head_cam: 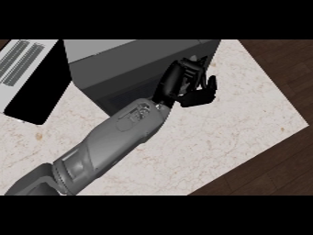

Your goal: Pick up the milk, place it into the microwave and close the microwave

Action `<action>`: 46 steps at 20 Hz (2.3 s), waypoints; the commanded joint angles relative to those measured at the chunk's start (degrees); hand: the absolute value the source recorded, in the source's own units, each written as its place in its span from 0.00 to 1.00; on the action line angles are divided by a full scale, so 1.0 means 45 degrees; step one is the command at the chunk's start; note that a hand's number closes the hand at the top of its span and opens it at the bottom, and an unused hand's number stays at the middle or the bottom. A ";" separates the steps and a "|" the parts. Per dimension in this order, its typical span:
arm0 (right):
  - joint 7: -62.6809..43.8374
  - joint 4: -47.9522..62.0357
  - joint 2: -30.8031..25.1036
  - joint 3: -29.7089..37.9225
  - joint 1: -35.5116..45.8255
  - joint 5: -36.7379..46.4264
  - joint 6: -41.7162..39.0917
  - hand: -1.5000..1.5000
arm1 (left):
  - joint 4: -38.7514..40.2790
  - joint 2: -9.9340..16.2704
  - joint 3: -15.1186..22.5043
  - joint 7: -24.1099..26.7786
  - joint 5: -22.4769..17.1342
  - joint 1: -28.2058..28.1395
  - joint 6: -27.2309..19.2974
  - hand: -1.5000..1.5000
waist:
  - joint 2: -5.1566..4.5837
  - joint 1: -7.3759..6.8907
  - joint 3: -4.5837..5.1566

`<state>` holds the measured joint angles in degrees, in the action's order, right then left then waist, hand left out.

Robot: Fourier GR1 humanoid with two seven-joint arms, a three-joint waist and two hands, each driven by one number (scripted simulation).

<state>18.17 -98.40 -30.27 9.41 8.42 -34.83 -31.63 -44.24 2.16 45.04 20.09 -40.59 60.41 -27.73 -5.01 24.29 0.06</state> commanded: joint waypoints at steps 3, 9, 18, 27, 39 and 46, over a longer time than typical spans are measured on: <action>-0.0335 0.0088 -0.0520 0.0292 0.0411 -0.0272 -0.0051 0.00 | 0.0585 -0.0455 0.0122 0.0018 -0.0127 0.0935 -0.0175 1.00 | -0.0188 0.0402 -0.0045; -0.0546 0.0195 -0.0932 0.0507 0.0633 -0.0481 -0.0186 0.00 | 0.0547 -0.0451 0.0207 0.0067 -0.0363 0.0956 -0.0552 1.00 | -0.0181 0.0486 -0.0064; -0.0834 0.0437 -0.1138 0.0582 0.1017 -0.1095 -0.0300 0.00 | 0.0395 -0.0448 0.0395 0.0356 -0.0575 0.1019 -0.1008 1.00 | -0.0234 0.0552 -0.0079; -0.1117 0.0734 -0.1416 0.0860 0.1151 -0.1770 -0.0363 0.00 | 0.0847 -0.0444 -0.0677 0.0347 -0.1410 0.0475 -0.3076 1.00 | -0.0107 0.0152 -0.0066; -0.1317 0.0668 -0.2036 0.1895 0.1021 -0.2346 -0.0031 0.00 | 0.2220 0.0024 -0.0185 0.0319 -0.2089 0.0357 -0.2381 1.00 | -0.0177 -0.0926 -0.0023; -0.1509 0.0549 -0.2224 0.2301 0.0708 -0.2680 0.0142 0.00 | 0.2683 0.0507 0.0498 0.0336 -0.2376 0.0281 -0.1542 0.00 | -0.0276 -0.1404 -0.0017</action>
<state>11.86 -95.74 -39.82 18.79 12.41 -46.12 -31.39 -41.38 -0.12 51.09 21.42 -50.01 65.31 -31.57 -5.72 20.15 -0.26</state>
